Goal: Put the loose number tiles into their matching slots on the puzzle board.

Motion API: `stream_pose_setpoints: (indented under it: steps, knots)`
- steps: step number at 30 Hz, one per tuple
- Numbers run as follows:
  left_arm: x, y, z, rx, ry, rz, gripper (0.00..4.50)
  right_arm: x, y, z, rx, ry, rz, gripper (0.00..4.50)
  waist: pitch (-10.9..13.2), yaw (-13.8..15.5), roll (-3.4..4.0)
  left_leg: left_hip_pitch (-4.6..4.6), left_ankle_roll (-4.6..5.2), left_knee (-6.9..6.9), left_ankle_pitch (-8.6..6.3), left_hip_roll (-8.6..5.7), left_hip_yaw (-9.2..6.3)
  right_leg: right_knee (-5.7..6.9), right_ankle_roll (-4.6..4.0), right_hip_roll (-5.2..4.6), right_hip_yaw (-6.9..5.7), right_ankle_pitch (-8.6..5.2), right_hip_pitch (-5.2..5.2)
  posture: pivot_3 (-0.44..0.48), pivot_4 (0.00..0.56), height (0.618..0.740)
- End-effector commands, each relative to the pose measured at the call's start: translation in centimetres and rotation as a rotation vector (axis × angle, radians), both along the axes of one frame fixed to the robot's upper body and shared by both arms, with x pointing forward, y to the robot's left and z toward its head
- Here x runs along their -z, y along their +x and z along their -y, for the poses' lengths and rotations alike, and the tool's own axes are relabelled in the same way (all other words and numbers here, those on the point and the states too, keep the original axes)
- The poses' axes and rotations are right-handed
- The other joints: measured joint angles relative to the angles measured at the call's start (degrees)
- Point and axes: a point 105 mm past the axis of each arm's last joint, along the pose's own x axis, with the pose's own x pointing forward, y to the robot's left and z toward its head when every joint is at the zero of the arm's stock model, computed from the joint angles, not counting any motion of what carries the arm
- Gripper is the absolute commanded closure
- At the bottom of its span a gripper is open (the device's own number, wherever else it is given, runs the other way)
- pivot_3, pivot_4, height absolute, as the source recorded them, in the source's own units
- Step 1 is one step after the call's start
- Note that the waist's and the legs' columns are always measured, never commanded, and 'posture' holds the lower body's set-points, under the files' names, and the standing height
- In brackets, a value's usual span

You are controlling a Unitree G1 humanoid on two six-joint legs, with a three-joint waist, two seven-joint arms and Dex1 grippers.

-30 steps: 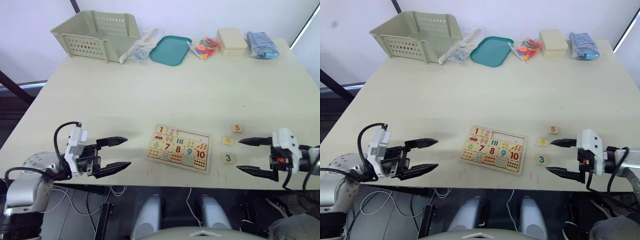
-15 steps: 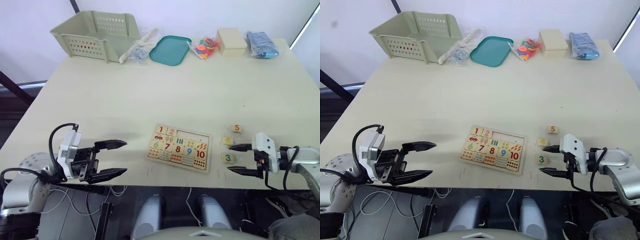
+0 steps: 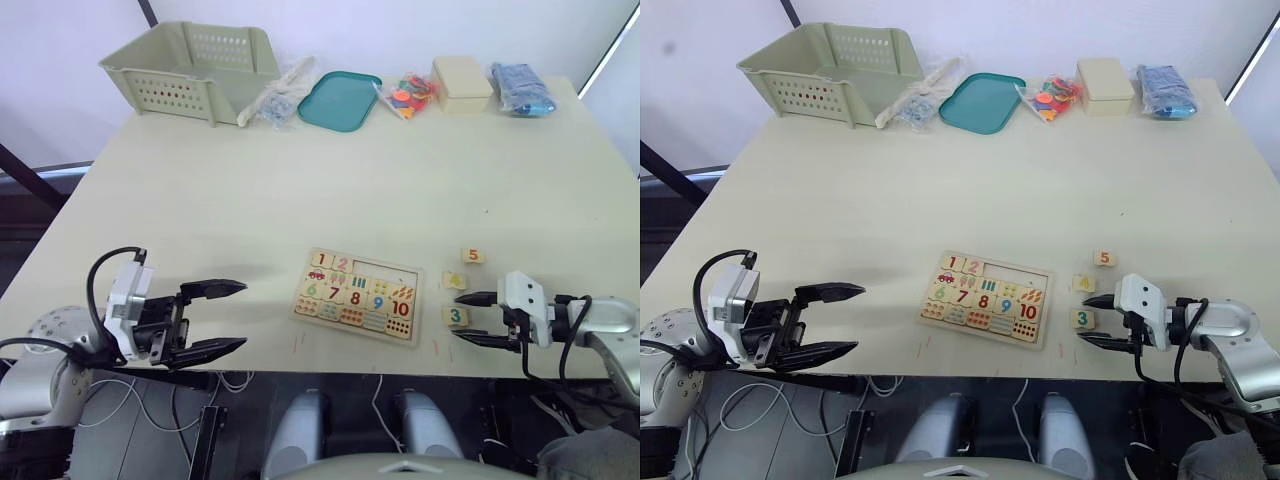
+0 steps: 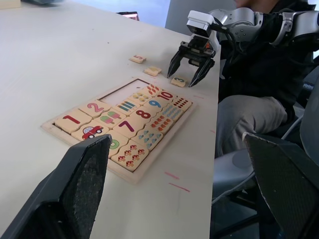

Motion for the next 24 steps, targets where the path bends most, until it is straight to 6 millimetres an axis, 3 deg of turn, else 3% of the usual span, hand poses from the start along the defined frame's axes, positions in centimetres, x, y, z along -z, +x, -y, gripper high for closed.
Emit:
stream_pose_setpoints:
  steps: [1, 24]
  knots:
    - [-0.57, -0.15, -0.4, 0.006, 0.015, 0.029, 0.0, -0.01, 0.04, 0.15, 0.004, -0.002, 0.01, 1.52, 0.0, 0.0, 0.0, 0.0, 0.0, 0.0, 0.0, 0.0, 0.0, 0.0, 0.0, 0.0, 0.0, 0.0, 0.0, 0.0, 0.15, 0.74]
    - [-0.26, -0.37, -1.03, 0.001, 0.015, 0.022, 0.0, 0.05, -0.2, -0.15, -0.02, 0.019, 0.008, 1.52, 0.0, 0.0, 0.0, 0.0, 0.0, 0.0, 0.0, 0.01, 0.0, 0.0, 0.0, 0.0, 0.0, 0.0, 0.0, 0.0, 0.15, 0.74]
